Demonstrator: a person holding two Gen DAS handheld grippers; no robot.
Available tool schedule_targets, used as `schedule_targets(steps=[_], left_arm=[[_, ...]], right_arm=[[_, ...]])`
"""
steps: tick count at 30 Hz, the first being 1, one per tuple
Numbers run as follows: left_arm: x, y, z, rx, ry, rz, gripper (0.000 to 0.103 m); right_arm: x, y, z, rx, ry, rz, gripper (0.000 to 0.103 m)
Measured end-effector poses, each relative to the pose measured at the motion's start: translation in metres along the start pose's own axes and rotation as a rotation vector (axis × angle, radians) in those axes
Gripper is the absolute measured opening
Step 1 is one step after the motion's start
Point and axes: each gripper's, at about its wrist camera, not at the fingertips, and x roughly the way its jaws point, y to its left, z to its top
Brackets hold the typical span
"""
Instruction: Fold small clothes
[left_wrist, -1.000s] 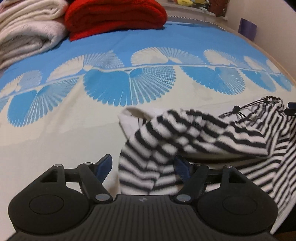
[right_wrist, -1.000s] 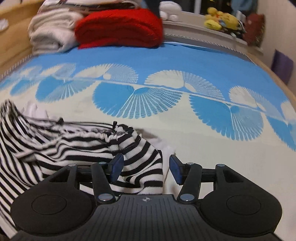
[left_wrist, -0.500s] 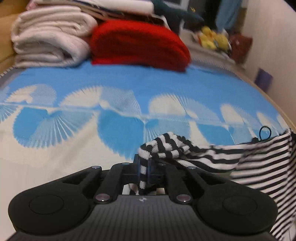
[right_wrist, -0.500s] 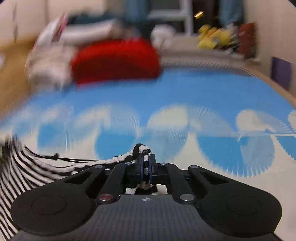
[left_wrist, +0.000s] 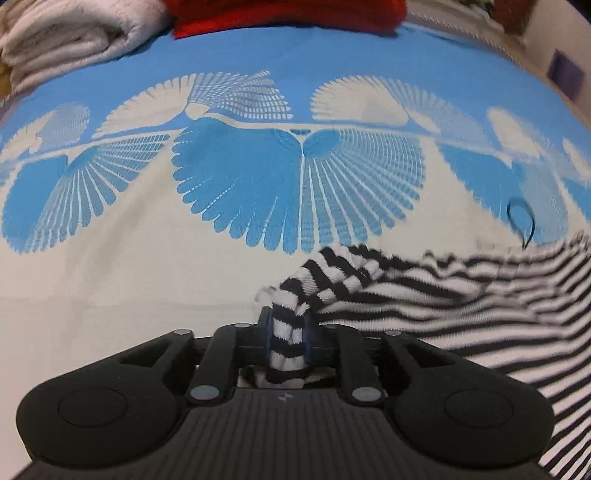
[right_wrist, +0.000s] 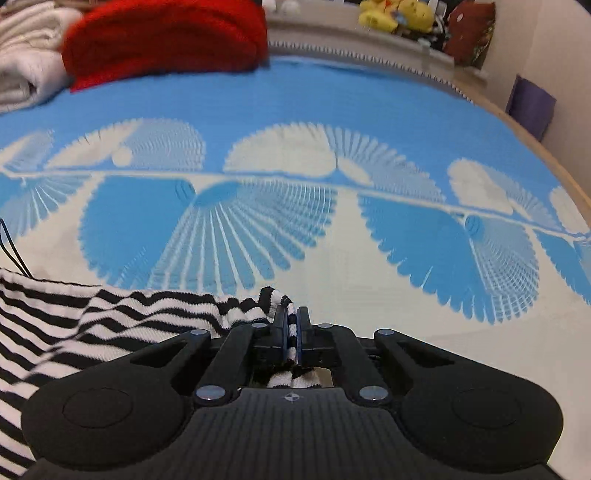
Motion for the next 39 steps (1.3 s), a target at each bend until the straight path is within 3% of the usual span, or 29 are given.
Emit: schedule_targets(steps=[3, 6, 8, 9, 10, 12, 14, 15, 17, 19, 21, 24, 27, 30, 34, 38, 39], left_arm=[[0.0, 0.011, 0.005, -0.065, -0.02, -0.032, 0.044], [-0.001, 0.017, 0.01, -0.093, -0.05, -0.078, 0.048], [0.0, 0.018, 0.011, -0.096, -0.07, -0.101, 0.04], [-0.001, 0.018, 0.012, -0.093, -0.096, -0.108, 0.017], [-0.003, 0.019, 0.014, -0.1, -0.127, -0.115, 0.011], [-0.006, 0.022, 0.018, -0.139, -0.172, -0.11, 0.011], [0.007, 0.021, 0.018, -0.148, -0.108, -0.069, 0.012], [0.016, 0.019, 0.015, -0.137, -0.051, -0.04, 0.022], [0.018, 0.007, 0.012, -0.073, -0.036, -0.004, 0.028], [0.007, -0.002, 0.017, -0.001, -0.034, 0.044, 0.045], [-0.01, -0.001, 0.02, 0.0, -0.049, 0.033, 0.056], [-0.04, 0.011, 0.015, -0.041, -0.064, -0.016, 0.057], [-0.067, 0.038, 0.008, -0.211, 0.037, -0.072, 0.057], [-0.098, 0.067, -0.008, -0.357, 0.064, -0.184, 0.057], [-0.142, 0.092, -0.057, -0.367, 0.034, -0.248, 0.057], [-0.125, 0.109, -0.112, -0.501, 0.089, -0.268, 0.061], [-0.112, 0.111, -0.126, -0.532, 0.145, -0.293, 0.059]], right_arm=[[0.008, 0.002, 0.004, 0.009, -0.003, -0.006, 0.003], [0.012, 0.004, 0.006, 0.012, -0.002, -0.009, 0.003], [0.013, 0.005, 0.008, 0.01, -0.012, -0.008, 0.003], [0.011, 0.005, 0.009, 0.019, -0.029, -0.002, 0.003], [0.008, 0.003, 0.012, 0.033, -0.059, 0.005, 0.003], [-0.002, 0.001, 0.017, 0.05, -0.134, 0.011, 0.003], [0.001, 0.004, 0.017, 0.025, -0.129, -0.004, 0.003], [0.008, 0.007, 0.014, 0.0, -0.087, -0.002, 0.003], [0.021, 0.015, 0.006, -0.069, 0.001, -0.009, 0.005], [0.015, 0.02, 0.008, -0.126, -0.002, -0.037, 0.011], [0.003, 0.015, 0.013, -0.095, -0.002, -0.032, 0.021], [-0.028, -0.014, 0.017, 0.07, -0.014, 0.043, 0.026], [-0.063, -0.043, 0.014, 0.217, 0.006, 0.126, 0.032], [-0.107, -0.068, 0.001, 0.312, 0.005, 0.176, 0.039], [-0.156, -0.083, -0.035, 0.342, 0.014, 0.243, 0.045], [-0.168, -0.082, -0.082, 0.366, 0.061, 0.264, 0.046], [-0.163, -0.081, -0.095, 0.391, 0.097, 0.274, 0.046]])
